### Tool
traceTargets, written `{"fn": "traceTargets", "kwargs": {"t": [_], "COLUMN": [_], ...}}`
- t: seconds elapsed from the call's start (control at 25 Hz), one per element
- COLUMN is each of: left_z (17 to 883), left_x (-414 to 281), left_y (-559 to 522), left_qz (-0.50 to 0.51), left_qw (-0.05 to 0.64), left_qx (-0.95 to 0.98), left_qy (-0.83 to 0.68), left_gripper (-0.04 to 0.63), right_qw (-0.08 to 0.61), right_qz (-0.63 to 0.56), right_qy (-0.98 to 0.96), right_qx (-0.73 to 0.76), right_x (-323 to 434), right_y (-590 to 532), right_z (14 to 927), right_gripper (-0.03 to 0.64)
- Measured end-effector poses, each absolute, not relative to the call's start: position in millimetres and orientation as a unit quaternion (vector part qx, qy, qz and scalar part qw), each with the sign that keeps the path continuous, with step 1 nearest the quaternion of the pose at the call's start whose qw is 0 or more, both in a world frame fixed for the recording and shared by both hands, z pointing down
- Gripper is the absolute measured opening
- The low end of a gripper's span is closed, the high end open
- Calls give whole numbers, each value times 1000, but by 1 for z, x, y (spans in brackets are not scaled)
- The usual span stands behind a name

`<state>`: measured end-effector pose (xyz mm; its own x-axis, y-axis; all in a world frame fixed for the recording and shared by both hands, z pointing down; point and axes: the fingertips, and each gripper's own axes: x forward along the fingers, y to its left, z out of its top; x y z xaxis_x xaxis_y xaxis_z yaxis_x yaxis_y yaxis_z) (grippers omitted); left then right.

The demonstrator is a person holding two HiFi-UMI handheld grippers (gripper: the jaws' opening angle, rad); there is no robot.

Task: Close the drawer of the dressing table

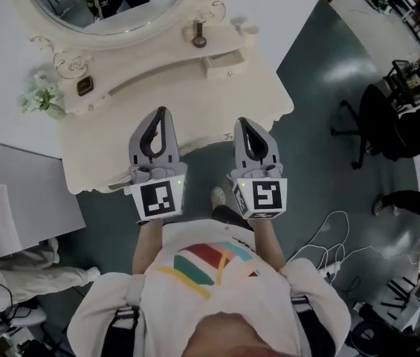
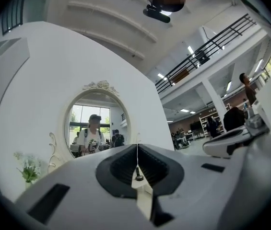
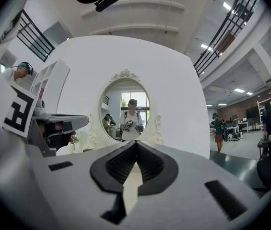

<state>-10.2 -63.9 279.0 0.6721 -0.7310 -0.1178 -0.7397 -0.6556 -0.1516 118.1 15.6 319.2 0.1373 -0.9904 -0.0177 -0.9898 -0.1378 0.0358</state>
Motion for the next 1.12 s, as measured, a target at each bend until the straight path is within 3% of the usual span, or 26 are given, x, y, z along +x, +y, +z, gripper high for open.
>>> {"fn": "traceTargets", "kwargs": {"t": [0.32,1.12], "left_z": [266,258], "left_x": [15,23], "left_y": [-98,-123], "left_qz": [48,55], "left_qw": [82,75], "left_qx": [-860,-837], "left_qy": [502,539], "left_gripper": [6,6], "right_qw": [21,15], "right_qz": [-11,-59], "right_qy": [-726,-742], "right_qx": [688,667], "right_x": [158,176], "right_y": [-27,-69], "right_z": [324,297], "right_gripper": [0,0]}}
